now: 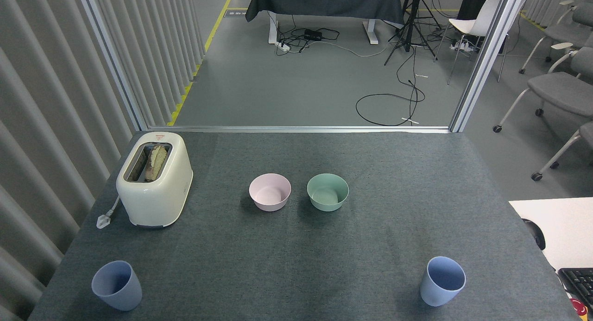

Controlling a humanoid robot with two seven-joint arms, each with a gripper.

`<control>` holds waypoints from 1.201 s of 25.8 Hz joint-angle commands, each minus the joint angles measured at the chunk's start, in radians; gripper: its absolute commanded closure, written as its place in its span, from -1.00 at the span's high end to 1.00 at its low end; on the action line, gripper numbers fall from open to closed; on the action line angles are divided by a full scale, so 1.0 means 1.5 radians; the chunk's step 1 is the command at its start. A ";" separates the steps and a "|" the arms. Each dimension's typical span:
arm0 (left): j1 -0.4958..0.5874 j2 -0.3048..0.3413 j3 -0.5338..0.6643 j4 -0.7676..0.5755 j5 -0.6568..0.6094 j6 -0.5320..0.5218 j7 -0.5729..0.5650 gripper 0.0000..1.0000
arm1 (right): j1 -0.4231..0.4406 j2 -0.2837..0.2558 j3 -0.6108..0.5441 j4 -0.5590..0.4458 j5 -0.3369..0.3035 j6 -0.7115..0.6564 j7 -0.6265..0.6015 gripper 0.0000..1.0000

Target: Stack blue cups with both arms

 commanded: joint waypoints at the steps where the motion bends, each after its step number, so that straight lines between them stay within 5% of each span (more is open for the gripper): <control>1: 0.000 0.000 0.001 0.000 0.000 0.000 0.001 1.00 | 0.001 0.000 0.000 0.000 0.000 0.000 0.004 1.00; 10: -0.002 -0.003 0.006 0.004 0.002 0.013 -0.001 1.00 | 0.002 -0.001 0.001 0.001 0.000 0.000 0.005 1.00; 19: -0.048 -0.030 0.002 0.058 0.029 0.172 -0.003 1.00 | 0.002 0.000 0.006 0.006 0.000 0.001 0.005 1.00; 31: -0.134 -0.023 0.008 0.135 0.135 0.187 -0.007 1.00 | 0.002 -0.001 0.005 0.006 0.000 0.004 0.004 1.00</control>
